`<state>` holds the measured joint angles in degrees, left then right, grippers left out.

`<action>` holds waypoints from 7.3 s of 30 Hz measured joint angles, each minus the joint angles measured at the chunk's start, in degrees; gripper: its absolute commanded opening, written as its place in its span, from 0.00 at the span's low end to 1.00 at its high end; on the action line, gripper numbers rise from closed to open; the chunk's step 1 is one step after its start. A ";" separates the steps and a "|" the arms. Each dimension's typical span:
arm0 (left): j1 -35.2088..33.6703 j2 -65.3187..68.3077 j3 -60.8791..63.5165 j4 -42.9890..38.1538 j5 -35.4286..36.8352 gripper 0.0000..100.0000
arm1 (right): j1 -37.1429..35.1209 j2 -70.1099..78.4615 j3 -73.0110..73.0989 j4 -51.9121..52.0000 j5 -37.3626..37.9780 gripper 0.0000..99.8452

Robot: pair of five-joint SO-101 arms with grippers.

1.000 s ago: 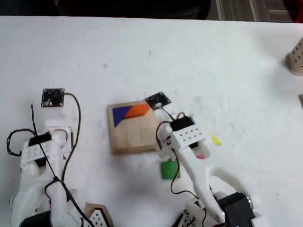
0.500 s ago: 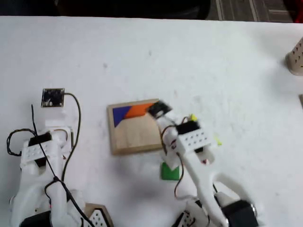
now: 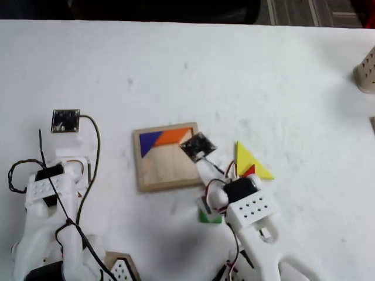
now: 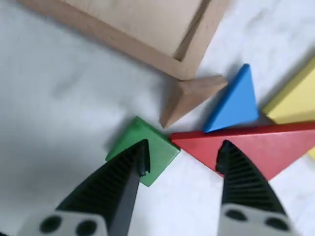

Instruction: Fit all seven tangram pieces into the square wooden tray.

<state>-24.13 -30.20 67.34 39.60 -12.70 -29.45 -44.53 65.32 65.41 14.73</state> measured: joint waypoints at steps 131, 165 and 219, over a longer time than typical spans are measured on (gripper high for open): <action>0.00 0.00 0.00 -0.97 0.00 0.02 | -14.86 38.59 -29.98 -19.52 -4.57 0.02; 3.87 0.00 0.00 -0.26 5.98 0.02 | 10.55 19.96 -13.71 -26.46 -4.66 0.02; 44.92 21.19 -13.36 -5.36 36.48 0.02 | 21.71 45.63 -34.55 -24.09 -4.75 0.02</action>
<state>20.79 -9.01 53.98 34.24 23.78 -7.74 1.10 30.77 41.32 9.98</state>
